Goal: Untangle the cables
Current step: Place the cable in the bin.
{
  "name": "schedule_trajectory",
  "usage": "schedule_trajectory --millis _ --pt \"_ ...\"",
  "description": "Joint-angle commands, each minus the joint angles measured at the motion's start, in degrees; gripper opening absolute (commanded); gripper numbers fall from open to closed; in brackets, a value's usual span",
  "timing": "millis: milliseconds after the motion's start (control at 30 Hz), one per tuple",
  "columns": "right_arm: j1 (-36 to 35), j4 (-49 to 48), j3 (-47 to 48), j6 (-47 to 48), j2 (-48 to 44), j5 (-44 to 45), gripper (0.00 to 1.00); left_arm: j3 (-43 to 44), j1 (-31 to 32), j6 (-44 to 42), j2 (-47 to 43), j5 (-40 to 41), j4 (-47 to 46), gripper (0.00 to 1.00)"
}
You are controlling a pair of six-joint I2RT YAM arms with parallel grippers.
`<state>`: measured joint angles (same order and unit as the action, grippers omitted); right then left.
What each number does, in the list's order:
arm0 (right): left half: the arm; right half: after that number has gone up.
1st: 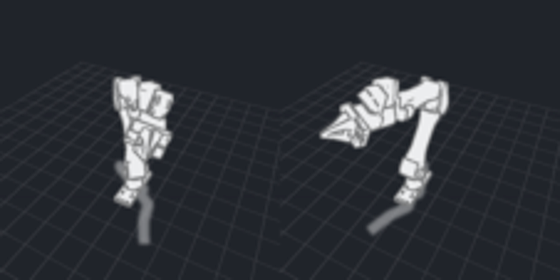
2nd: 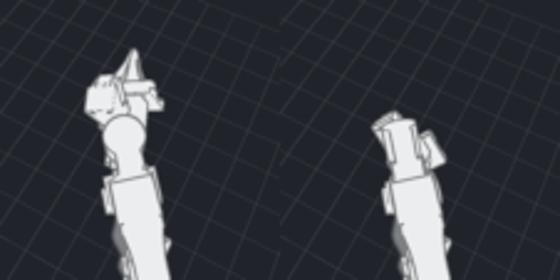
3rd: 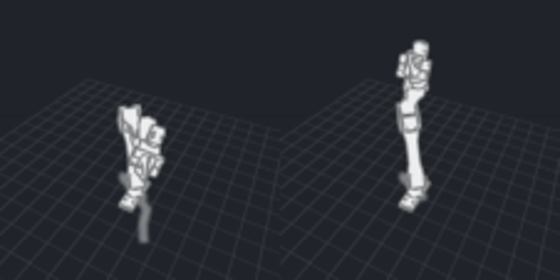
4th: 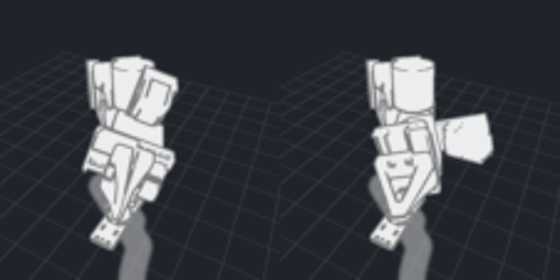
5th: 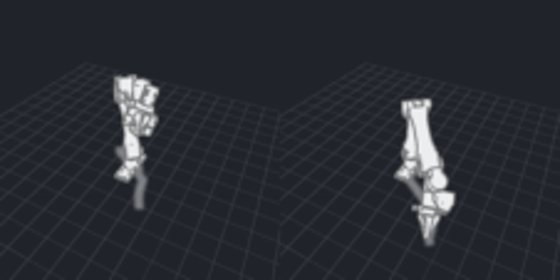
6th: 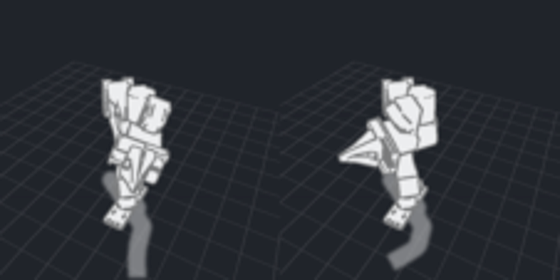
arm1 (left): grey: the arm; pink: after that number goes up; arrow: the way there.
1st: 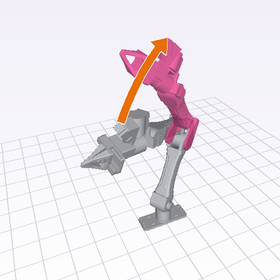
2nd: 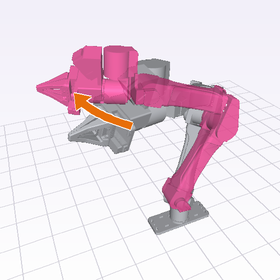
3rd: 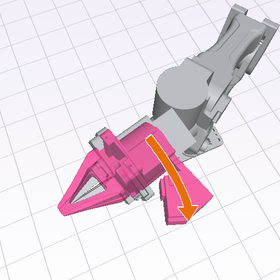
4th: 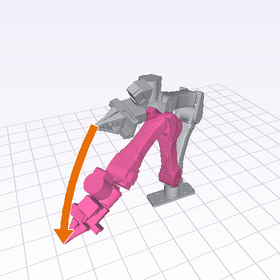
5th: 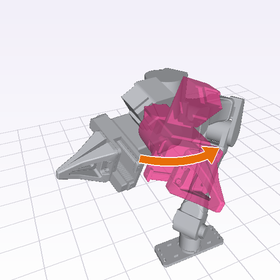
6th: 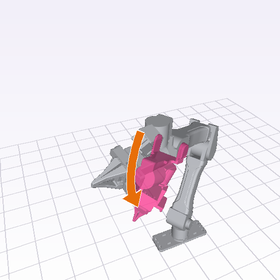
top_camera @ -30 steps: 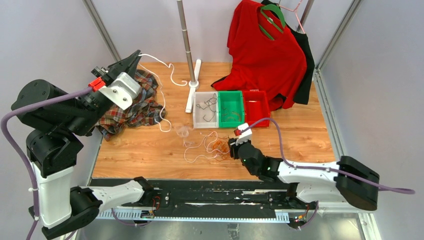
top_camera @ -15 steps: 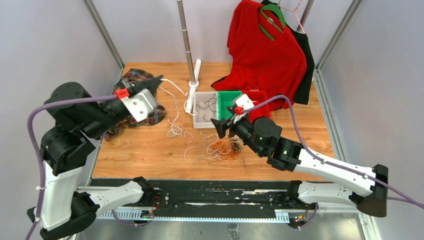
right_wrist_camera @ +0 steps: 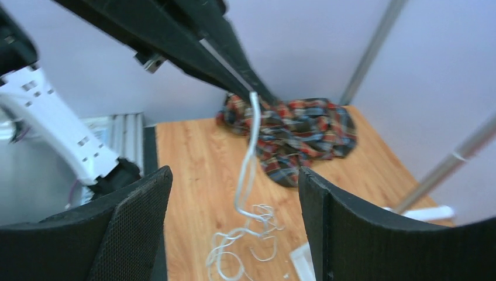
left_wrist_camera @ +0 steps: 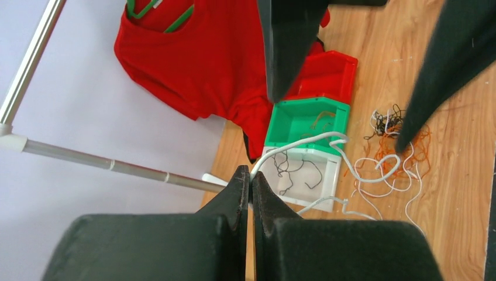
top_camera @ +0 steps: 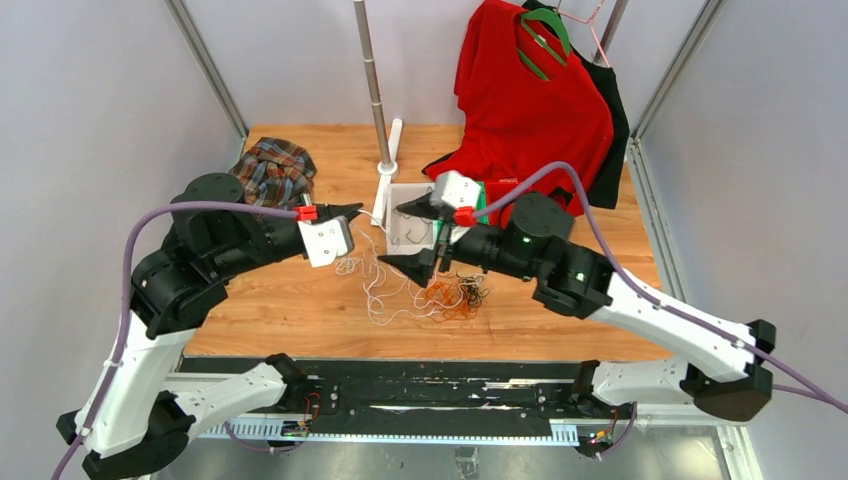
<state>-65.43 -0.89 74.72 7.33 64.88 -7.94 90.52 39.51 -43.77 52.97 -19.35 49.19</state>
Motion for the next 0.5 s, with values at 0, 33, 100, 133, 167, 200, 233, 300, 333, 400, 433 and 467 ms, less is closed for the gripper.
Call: schedule_trajectory --millis 0,33,100,133,167,200,233,300,333,400,433,467 --pt "0.75 4.85 3.60 0.13 6.21 -11.42 0.79 0.72 0.22 -1.82 -0.81 -3.20 -1.36 0.00" --pt "0.74 4.92 4.10 -0.02 7.58 -11.10 0.79 0.93 0.22 -1.84 -0.77 -3.42 -1.35 0.00" --pt "0.74 4.51 4.88 0.32 9.97 -9.18 0.79 1.46 0.24 -1.84 -0.78 -4.11 -1.14 0.00" --pt "0.74 3.99 4.83 0.27 10.87 -8.24 0.79 1.89 0.22 -1.40 -0.78 -4.34 -1.16 0.00" --pt "0.73 3.31 4.87 0.45 11.79 -7.55 0.78 2.20 0.22 -0.82 -0.76 -4.42 -1.14 0.00" --pt "0.74 2.59 4.91 0.36 12.55 -6.83 0.78 2.53 0.26 -0.24 -0.76 -4.35 -1.09 0.00" --pt "0.74 1.86 4.93 0.31 13.27 -6.14 0.78 2.82 0.24 0.17 -0.70 -4.22 -0.98 0.00" --pt "0.74 -0.01 4.67 -0.09 14.55 -4.40 0.74 3.23 0.22 0.65 -0.80 -4.24 -0.85 0.00" --pt "0.86 -1.22 4.34 -0.39 15.07 -3.24 0.70 3.32 0.23 0.82 -0.91 -4.42 -0.84 0.00" --pt "1.27 -2.81 4.12 -1.37 15.87 -1.62 0.56 3.62 0.22 1.51 -1.11 -4.64 -0.85 0.00" --pt "1.58 -3.55 3.86 -2.07 16.11 -1.14 0.45 3.87 0.24 1.92 -1.19 -4.72 -0.81 0.00" --pt "1.94 -4.31 3.53 -2.79 16.04 -0.95 0.27 4.09 0.22 2.27 -1.20 -4.67 -0.84 0.00"
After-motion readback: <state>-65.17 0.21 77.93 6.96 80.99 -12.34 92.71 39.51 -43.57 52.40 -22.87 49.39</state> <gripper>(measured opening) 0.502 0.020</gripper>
